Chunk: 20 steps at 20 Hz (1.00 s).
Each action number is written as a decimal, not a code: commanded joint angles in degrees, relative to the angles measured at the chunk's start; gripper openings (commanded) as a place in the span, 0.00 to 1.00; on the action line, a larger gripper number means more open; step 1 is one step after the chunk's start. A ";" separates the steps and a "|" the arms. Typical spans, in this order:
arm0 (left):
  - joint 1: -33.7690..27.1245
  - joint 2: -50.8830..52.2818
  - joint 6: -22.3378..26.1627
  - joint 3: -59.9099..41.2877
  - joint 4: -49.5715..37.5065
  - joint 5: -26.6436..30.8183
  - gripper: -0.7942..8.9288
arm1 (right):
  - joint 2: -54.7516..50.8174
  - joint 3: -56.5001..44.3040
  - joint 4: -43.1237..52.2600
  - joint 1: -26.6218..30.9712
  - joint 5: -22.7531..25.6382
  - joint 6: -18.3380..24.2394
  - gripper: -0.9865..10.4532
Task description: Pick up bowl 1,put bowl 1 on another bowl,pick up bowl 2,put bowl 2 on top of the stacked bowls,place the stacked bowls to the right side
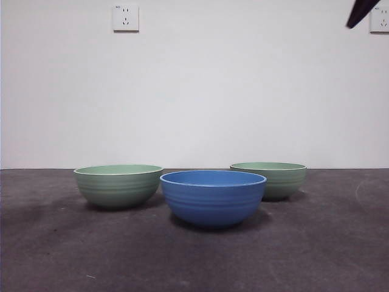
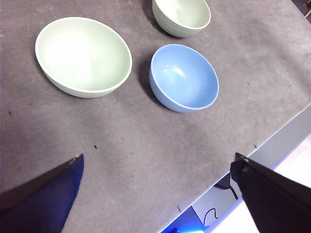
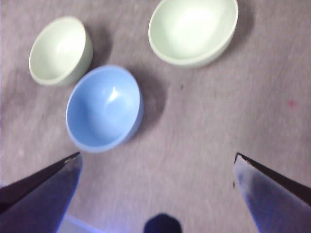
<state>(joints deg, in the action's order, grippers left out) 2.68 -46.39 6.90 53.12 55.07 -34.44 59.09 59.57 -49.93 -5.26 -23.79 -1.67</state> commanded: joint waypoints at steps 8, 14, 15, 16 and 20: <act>-0.04 0.13 -0.50 -0.11 -0.63 -0.04 0.63 | 15.08 0.55 15.34 -0.13 2.03 -7.13 0.63; -0.02 0.13 -0.85 -0.11 -0.87 -0.04 0.63 | 25.92 0.79 24.79 -0.17 3.26 -11.41 0.60; -0.02 0.13 -0.87 -0.11 -0.94 -0.04 0.63 | 27.85 0.85 26.45 -0.17 3.30 -12.31 0.60; -0.02 0.13 -0.87 -0.11 -0.96 -0.04 0.63 | 29.29 0.94 27.65 -0.17 3.30 -13.03 0.59; -0.02 0.13 -0.87 -0.11 -0.98 -0.04 0.63 | 34.77 1.92 31.50 -0.22 4.09 -14.62 0.58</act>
<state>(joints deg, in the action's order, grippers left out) 2.68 -46.39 6.37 53.12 54.70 -34.44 93.73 61.23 -18.85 -5.39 -19.46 -15.05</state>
